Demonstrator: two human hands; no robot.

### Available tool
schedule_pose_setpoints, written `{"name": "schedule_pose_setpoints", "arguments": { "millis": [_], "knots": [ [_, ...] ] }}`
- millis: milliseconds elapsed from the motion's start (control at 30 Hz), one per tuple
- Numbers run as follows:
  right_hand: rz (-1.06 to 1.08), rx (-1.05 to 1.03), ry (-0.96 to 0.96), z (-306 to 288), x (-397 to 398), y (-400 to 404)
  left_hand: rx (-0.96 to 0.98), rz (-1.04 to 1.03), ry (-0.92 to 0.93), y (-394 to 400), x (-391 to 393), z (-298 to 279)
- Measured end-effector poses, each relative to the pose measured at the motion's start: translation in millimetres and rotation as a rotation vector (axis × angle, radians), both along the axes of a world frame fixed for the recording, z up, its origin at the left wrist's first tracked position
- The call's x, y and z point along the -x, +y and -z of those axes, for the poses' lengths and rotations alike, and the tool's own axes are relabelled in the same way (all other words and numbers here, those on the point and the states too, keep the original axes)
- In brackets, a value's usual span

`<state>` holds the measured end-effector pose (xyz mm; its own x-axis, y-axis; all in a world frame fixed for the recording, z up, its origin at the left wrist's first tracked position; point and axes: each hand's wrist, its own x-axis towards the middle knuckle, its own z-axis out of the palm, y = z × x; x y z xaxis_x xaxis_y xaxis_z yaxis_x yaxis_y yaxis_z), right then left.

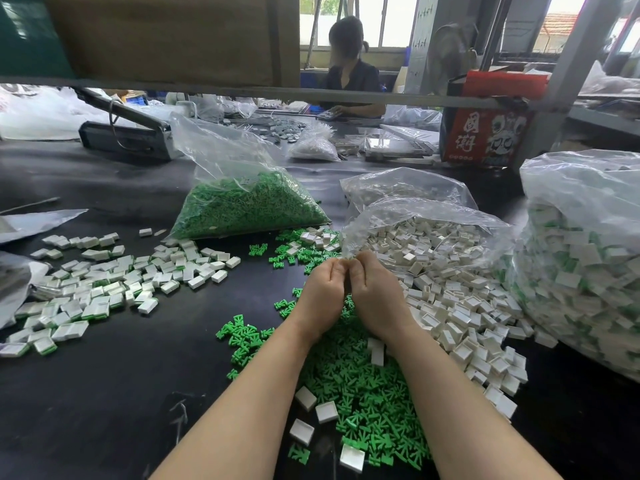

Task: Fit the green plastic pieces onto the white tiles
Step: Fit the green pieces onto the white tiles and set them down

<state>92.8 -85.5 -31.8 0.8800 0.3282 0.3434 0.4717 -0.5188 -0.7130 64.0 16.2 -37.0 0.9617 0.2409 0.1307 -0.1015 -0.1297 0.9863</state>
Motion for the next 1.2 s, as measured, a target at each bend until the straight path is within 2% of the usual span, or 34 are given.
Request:
{"name": "schedule_pose_setpoints", "arguments": {
  "millis": [467,800,1200],
  "knots": [
    [-0.019,-0.023,-0.042,-2.8,5.4,1.5,-0.050,-0.012,-0.055,-0.5,-0.8,3.0],
    [-0.045,0.109,0.001,-5.9,4.3,-3.3,-0.180,0.022,-0.034,2.7,-1.1,4.0],
    [-0.072,0.148,0.015,-9.5,4.7,-5.2,-0.266,0.099,0.005,3.8,-1.4,-0.3]
  ]
}}
